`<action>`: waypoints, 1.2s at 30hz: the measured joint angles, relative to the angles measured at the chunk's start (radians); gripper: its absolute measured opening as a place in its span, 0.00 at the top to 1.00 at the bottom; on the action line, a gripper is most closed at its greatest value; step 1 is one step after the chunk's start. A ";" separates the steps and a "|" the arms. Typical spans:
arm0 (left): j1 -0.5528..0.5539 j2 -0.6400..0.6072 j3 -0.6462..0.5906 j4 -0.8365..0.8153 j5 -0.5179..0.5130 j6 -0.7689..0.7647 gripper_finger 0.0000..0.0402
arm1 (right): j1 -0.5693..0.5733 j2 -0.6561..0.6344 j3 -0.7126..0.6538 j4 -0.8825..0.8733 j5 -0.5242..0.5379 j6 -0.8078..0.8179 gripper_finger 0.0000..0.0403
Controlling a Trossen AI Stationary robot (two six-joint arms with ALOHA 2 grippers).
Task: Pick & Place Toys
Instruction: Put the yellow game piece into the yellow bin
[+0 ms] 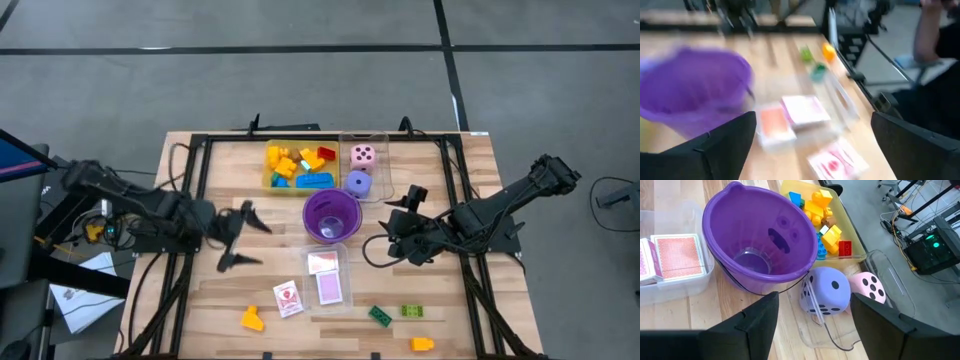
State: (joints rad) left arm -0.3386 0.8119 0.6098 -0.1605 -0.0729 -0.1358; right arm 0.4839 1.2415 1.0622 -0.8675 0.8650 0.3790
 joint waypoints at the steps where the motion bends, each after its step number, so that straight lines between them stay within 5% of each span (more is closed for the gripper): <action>1: -0.038 0.016 0.000 -0.017 -0.012 -0.036 0.03 | 0.000 0.000 0.000 0.000 0.000 0.000 0.40; 15: -0.474 0.286 0.000 -0.042 -0.290 -0.504 0.01 | 0.000 0.000 0.000 0.000 0.000 0.014 0.40; 24: -0.555 0.532 0.000 0.098 -0.320 -0.557 0.03 | 0.000 0.000 0.000 0.000 -0.003 0.023 0.40; 36: -0.615 0.691 0.000 0.189 -0.336 -0.667 0.10 | 0.000 0.000 0.000 0.000 -0.003 0.023 0.40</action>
State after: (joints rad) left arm -0.9535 1.5026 0.6102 0.0283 -0.4088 -0.8029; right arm 0.4839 1.2415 1.0622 -0.8673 0.8616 0.4021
